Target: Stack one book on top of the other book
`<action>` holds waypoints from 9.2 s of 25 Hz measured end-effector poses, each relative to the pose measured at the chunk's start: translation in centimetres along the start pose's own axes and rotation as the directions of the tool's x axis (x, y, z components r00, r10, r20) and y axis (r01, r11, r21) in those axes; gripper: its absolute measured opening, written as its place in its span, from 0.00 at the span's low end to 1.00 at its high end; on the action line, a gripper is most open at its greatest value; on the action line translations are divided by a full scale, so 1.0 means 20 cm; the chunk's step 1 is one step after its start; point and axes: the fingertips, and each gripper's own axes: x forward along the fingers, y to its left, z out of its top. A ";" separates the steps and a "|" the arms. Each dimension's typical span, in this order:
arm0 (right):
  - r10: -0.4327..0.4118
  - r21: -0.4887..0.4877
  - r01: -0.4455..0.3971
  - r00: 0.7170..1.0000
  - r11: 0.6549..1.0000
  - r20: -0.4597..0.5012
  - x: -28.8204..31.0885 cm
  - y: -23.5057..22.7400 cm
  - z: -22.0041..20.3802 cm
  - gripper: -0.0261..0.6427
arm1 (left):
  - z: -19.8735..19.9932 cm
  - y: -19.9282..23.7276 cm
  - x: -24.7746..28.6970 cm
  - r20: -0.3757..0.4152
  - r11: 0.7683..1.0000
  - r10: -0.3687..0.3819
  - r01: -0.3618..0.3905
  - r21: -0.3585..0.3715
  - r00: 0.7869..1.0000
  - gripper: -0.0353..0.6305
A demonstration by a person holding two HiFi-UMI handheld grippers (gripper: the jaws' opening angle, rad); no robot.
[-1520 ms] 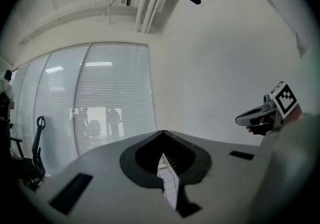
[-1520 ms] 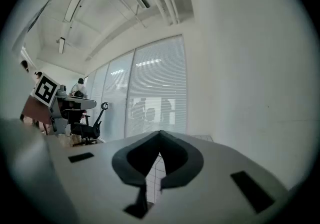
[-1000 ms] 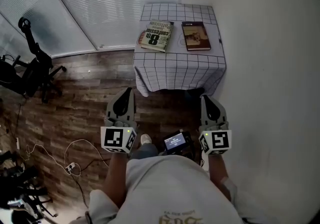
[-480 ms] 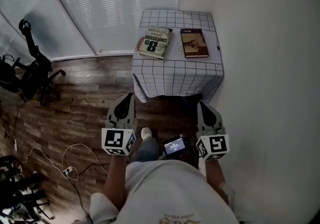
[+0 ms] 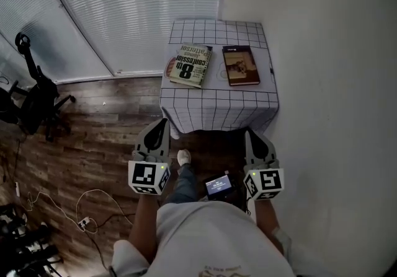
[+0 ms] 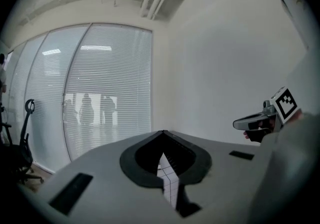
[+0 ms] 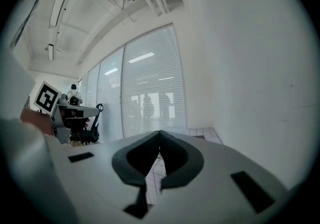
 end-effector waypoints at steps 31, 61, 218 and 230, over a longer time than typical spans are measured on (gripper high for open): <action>-0.146 0.031 0.151 0.982 0.988 -0.124 1.25 -0.16 0.00 0.05 | -0.13 0.81 1.08 -0.070 0.998 -0.065 0.066 0.019 0.995 0.07; -0.109 0.132 0.154 0.949 0.979 -0.296 1.65 -0.22 -0.44 0.05 | -0.59 0.85 1.48 -0.256 0.992 -0.125 0.123 -0.026 0.958 0.07; 0.208 0.357 0.000 0.813 0.934 -0.544 1.48 -1.12 -0.56 0.40 | -0.75 -0.43 1.93 -0.567 0.871 -0.487 0.318 -0.375 0.664 0.38; 0.208 0.334 0.001 0.781 0.942 -0.589 1.50 -1.15 -0.67 0.40 | -0.88 -0.46 1.94 -0.591 0.864 -0.494 0.287 -0.413 0.637 0.38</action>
